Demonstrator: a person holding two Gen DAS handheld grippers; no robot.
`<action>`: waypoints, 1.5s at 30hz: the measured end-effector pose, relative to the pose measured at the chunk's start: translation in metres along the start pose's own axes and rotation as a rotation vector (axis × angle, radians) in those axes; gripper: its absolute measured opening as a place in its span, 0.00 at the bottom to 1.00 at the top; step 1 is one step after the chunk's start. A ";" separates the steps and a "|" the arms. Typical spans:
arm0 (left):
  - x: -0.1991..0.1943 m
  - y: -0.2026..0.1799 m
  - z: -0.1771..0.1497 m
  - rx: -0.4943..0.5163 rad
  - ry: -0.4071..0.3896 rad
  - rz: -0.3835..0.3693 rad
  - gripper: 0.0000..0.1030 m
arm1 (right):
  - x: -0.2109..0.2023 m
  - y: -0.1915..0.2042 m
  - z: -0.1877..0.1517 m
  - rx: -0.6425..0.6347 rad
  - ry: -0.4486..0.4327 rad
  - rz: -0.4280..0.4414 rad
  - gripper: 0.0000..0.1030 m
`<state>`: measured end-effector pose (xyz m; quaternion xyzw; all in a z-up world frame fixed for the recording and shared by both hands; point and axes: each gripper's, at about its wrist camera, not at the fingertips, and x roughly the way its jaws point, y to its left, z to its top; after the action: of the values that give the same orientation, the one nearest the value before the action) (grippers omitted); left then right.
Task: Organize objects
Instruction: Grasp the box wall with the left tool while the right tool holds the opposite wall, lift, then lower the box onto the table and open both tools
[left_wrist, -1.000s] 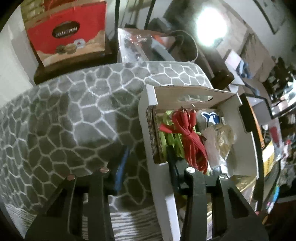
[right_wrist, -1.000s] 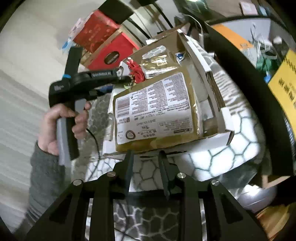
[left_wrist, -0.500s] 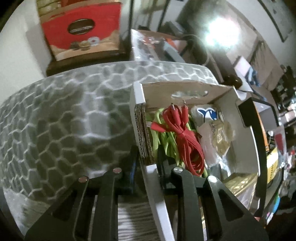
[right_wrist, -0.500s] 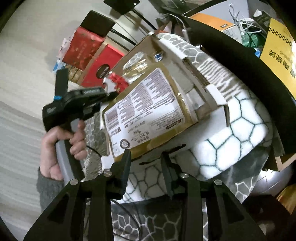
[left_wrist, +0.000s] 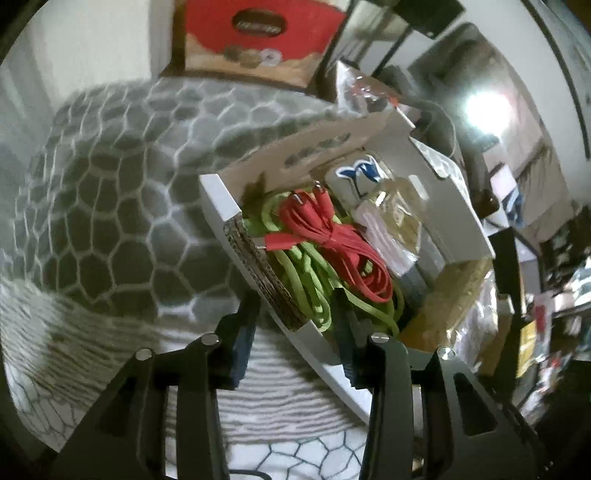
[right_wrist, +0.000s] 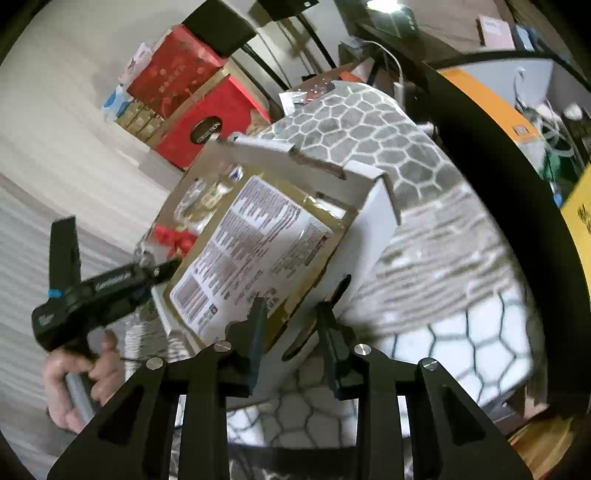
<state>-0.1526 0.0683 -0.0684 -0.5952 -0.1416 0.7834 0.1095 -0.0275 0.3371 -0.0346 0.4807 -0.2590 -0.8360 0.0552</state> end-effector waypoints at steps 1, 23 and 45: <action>-0.001 0.006 0.001 -0.021 0.009 -0.031 0.39 | 0.002 0.001 0.002 -0.010 -0.002 -0.012 0.26; 0.000 0.009 0.090 0.310 -0.063 -0.083 0.57 | 0.011 0.008 0.009 -0.096 0.028 -0.097 0.26; -0.019 0.035 0.021 0.171 0.007 0.002 0.22 | 0.034 0.014 0.055 -0.140 0.065 -0.036 0.26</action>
<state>-0.1674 0.0267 -0.0584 -0.5867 -0.0732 0.7905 0.1594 -0.0933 0.3347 -0.0320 0.5072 -0.1892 -0.8368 0.0823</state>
